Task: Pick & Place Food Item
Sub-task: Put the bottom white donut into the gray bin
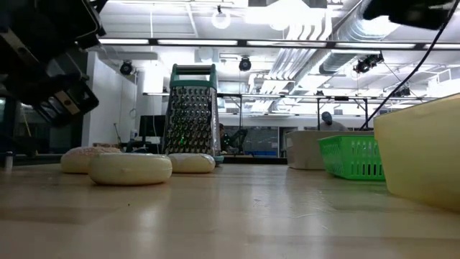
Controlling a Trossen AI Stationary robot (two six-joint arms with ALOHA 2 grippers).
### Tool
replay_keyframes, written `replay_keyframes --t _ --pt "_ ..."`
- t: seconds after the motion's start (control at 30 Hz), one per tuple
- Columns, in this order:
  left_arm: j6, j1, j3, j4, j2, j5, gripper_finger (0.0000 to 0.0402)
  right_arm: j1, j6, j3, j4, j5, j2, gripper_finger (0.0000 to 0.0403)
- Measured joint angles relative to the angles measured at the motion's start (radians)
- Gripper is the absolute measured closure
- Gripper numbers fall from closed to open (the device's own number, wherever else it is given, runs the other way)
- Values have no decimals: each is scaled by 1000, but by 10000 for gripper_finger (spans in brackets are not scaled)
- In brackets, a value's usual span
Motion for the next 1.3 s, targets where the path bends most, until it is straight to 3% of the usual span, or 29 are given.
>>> replay_keyframes --t 0.3,0.73,0.93,1.1,1.3 --pt "139 33 0 -46 0 -18 240 -105 -277 0 77 -31 0 227" --pt "327 33 31 -132 0 -141 240 -183 -420 0 95 -58 2 227" --pt "408 33 183 -418 0 -179 240 -190 -444 0 95 -58 2 227" --pt "435 33 298 -703 0 -292 240 -188 -444 0 95 -58 2 227" --pt "493 30 301 -731 0 -391 240 -186 -444 0 94 -58 2 227"
